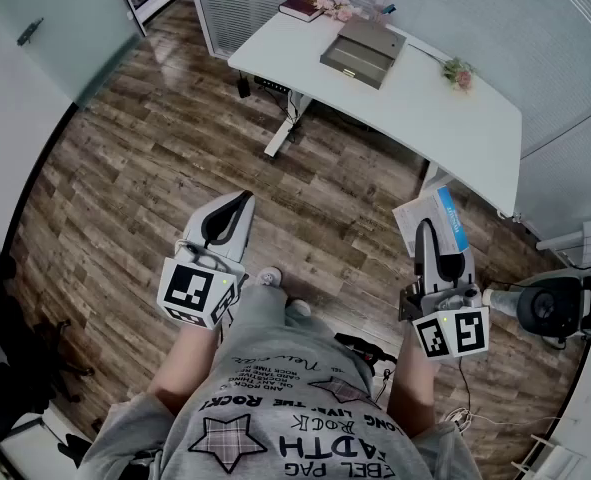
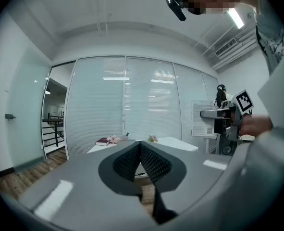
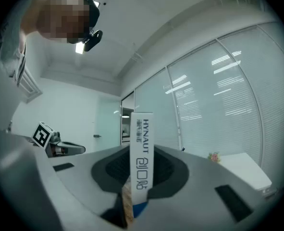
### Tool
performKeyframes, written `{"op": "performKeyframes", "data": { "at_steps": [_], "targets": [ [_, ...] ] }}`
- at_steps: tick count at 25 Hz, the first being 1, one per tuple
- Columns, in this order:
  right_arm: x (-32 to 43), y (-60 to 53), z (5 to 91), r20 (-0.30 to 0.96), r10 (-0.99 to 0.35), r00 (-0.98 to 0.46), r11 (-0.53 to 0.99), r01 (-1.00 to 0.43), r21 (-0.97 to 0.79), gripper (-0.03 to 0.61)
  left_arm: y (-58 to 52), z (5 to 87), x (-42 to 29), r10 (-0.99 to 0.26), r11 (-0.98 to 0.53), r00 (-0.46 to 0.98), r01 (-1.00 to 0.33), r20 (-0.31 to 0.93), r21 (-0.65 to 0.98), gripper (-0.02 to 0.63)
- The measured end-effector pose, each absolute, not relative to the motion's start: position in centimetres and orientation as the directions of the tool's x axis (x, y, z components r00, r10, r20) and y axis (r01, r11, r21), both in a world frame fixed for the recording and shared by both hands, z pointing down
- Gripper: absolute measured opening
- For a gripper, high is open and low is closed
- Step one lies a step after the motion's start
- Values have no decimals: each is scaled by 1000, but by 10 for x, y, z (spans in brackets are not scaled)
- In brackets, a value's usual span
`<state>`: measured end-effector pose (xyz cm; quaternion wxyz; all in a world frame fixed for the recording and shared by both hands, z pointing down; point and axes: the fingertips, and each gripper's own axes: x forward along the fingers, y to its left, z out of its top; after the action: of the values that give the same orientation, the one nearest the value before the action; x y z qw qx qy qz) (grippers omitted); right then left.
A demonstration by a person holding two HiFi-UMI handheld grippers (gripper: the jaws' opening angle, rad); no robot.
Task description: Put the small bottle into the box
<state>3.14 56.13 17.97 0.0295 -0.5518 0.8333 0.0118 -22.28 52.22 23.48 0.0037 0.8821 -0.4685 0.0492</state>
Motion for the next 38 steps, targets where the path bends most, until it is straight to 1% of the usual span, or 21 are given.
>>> {"op": "performKeyframes", "data": {
  "at_steps": [4,13,20,27,38],
  "targets": [
    [28,576,173,-92,-918,-385,387,-922,-1,80,531,233,-219,-825,-563,559,-825,84,-44,9],
    [32,591,170,-102,-916,-388,389,-921,19,78,541,230,-209,-824,-565,562,-824,73,-47,11],
    [42,591,170,-116,-917,-382,388,-921,-26,80,540,230,-200,-819,-574,570,-818,75,-50,9],
    [41,591,168,-109,-914,-390,395,-919,-21,80,537,226,-198,-816,-577,574,-815,69,-46,11],
    [42,555,168,-103,-917,-386,389,-921,-8,80,496,232,-197,-809,-587,584,-809,68,-38,9]
  ]
}}
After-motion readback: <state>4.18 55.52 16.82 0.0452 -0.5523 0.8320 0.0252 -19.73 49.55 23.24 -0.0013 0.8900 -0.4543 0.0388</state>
